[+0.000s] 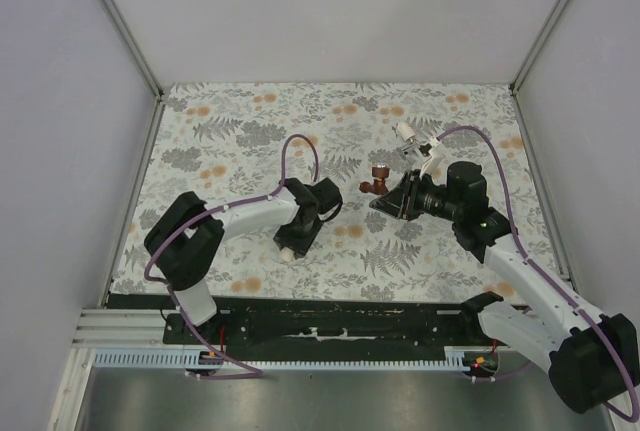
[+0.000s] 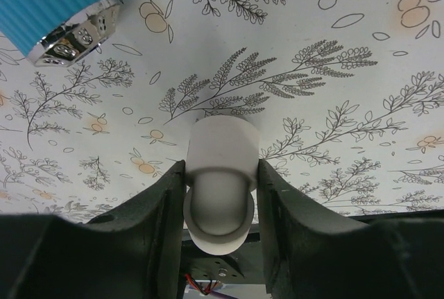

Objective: Install the water faucets

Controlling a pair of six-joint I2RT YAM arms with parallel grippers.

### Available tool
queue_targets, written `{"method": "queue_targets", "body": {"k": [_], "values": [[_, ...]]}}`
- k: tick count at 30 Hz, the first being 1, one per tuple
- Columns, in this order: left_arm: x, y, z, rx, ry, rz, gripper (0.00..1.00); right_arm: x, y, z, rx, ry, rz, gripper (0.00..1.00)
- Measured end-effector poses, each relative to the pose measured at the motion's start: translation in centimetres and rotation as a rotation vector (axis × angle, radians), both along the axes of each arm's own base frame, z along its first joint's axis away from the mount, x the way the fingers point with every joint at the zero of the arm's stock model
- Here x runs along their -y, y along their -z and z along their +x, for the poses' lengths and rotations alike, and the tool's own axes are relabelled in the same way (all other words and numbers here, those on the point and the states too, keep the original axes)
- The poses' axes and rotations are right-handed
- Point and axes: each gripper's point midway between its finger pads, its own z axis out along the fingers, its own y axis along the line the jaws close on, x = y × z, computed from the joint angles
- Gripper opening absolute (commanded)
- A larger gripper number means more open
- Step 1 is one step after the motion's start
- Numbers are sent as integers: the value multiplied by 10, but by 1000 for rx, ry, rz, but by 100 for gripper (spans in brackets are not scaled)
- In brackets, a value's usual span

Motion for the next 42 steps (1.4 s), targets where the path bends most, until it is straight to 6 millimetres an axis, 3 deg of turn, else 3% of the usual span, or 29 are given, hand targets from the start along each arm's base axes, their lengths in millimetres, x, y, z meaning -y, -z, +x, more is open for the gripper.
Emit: {"method": "queue_targets", "body": {"k": [2, 3, 17, 21, 26, 30, 36, 42], "values": [[1, -2, 0, 5, 0, -8, 50, 0, 0, 0, 3, 0, 0, 0], [2, -4, 0, 9, 1, -13, 59, 0, -1, 0, 4, 0, 0, 0], [5, -19, 1, 79, -1, -96, 62, 3, -9, -3, 44, 1, 1, 0], [9, -55, 7, 183, -3, -188, 64, 6, -11, -7, 55, 1, -6, 0], [22, -125, 20, 339, -9, -357, 68, 9, -13, -10, 70, 1, -19, 0], [37, -166, 26, 403, -1, -475, 74, 10, -18, -10, 82, 3, -28, 0], [30, -207, 27, 559, -11, -625, 82, 12, -37, -13, 146, 0, -18, 0], [21, -231, 17, 706, 8, -815, 88, 12, -54, -16, 213, -16, -10, 0]]}}
